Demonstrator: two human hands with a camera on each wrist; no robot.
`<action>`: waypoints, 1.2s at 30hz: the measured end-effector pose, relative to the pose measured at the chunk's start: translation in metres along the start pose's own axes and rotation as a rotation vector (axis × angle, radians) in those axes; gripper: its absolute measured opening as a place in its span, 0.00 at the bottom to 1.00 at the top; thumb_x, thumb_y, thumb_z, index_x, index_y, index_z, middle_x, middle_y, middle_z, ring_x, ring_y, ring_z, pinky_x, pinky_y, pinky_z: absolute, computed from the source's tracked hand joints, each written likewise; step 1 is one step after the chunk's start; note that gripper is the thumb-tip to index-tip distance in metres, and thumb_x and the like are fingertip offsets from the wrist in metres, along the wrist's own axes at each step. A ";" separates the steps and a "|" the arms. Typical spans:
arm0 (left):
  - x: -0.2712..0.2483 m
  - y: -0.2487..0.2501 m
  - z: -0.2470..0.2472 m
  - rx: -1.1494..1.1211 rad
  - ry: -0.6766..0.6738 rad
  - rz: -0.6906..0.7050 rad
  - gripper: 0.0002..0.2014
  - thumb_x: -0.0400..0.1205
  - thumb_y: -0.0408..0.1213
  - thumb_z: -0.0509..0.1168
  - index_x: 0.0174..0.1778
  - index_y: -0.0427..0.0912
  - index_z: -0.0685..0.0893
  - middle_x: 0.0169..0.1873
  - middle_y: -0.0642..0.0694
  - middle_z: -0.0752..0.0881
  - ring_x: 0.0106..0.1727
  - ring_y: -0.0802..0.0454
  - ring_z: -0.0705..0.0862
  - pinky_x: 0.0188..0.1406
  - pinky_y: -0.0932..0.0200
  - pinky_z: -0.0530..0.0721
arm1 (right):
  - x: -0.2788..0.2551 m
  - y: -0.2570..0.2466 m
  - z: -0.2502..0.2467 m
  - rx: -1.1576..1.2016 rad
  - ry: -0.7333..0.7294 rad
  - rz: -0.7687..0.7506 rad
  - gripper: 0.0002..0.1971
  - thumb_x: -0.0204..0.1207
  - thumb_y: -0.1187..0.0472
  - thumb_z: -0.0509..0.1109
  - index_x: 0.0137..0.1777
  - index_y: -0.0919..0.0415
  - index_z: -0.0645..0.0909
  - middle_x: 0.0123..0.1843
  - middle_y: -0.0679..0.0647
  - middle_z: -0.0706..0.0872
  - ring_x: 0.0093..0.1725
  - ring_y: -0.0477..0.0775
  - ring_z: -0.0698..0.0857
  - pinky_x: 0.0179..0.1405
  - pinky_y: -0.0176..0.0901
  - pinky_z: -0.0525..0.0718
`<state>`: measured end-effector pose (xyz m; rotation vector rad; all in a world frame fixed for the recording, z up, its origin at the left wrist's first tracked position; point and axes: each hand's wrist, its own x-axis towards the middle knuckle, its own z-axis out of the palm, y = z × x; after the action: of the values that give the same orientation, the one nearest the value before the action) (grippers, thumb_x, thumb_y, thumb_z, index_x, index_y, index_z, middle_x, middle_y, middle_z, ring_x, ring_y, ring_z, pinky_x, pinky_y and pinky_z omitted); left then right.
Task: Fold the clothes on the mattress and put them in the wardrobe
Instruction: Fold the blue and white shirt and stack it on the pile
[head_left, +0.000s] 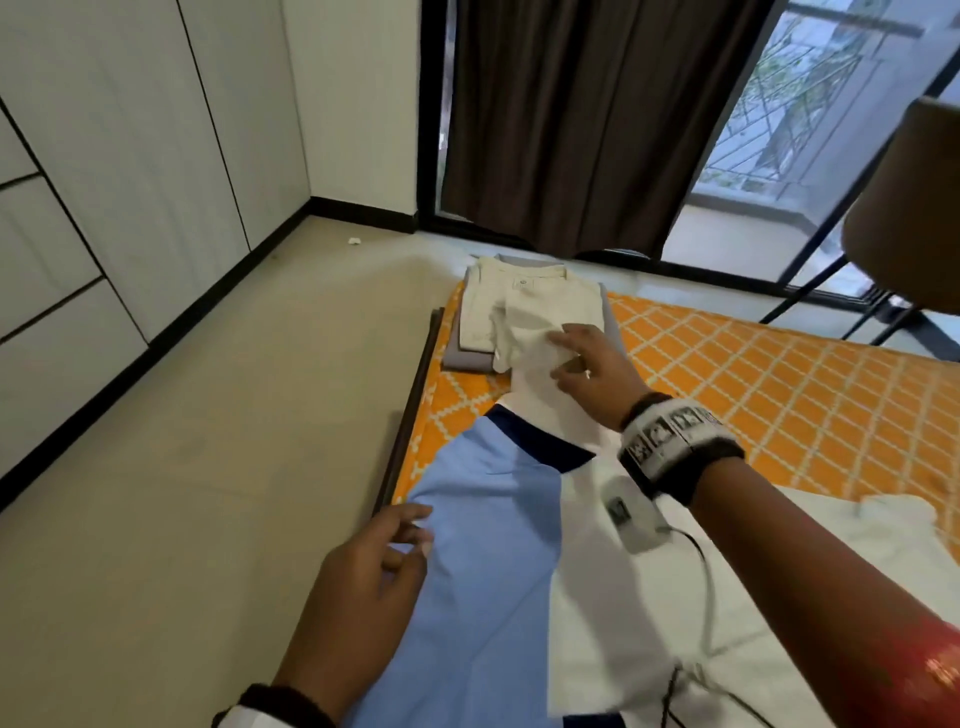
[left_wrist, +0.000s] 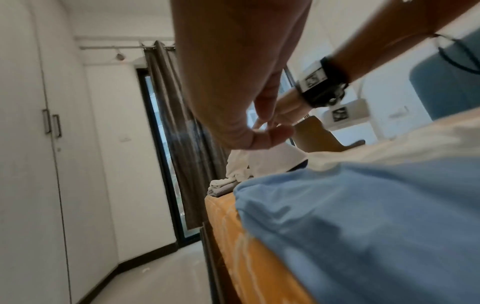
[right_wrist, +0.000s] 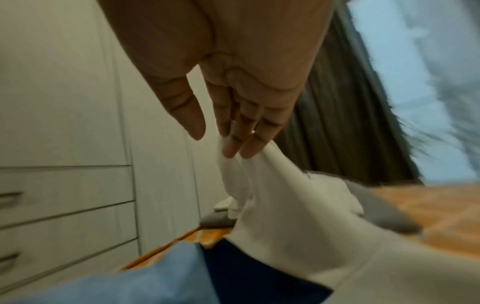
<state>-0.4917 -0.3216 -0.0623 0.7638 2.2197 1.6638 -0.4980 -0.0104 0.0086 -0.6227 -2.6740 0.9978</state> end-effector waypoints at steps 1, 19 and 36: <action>-0.001 0.003 0.002 -0.108 -0.014 -0.052 0.15 0.82 0.34 0.67 0.59 0.60 0.81 0.46 0.59 0.89 0.42 0.53 0.89 0.39 0.63 0.85 | -0.027 -0.011 -0.007 -0.011 -0.021 -0.097 0.27 0.76 0.70 0.69 0.75 0.61 0.74 0.76 0.53 0.69 0.66 0.54 0.80 0.55 0.29 0.79; -0.026 0.025 0.029 -0.202 -0.512 -0.107 0.29 0.78 0.23 0.69 0.69 0.56 0.73 0.70 0.57 0.77 0.69 0.68 0.78 0.62 0.67 0.80 | -0.173 -0.013 0.056 -0.221 -0.187 -0.036 0.41 0.60 0.46 0.78 0.75 0.41 0.68 0.79 0.52 0.63 0.75 0.59 0.67 0.68 0.56 0.74; -0.012 0.008 0.034 -0.639 -0.241 -0.510 0.25 0.84 0.57 0.60 0.52 0.33 0.82 0.49 0.34 0.88 0.48 0.43 0.86 0.50 0.48 0.83 | -0.215 -0.046 0.003 0.813 -0.558 0.018 0.13 0.68 0.76 0.70 0.38 0.59 0.91 0.41 0.57 0.89 0.45 0.55 0.85 0.42 0.36 0.80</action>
<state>-0.4626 -0.2991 -0.0667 0.1915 1.4165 1.7329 -0.3228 -0.1421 0.0246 -0.1986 -2.2867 2.3368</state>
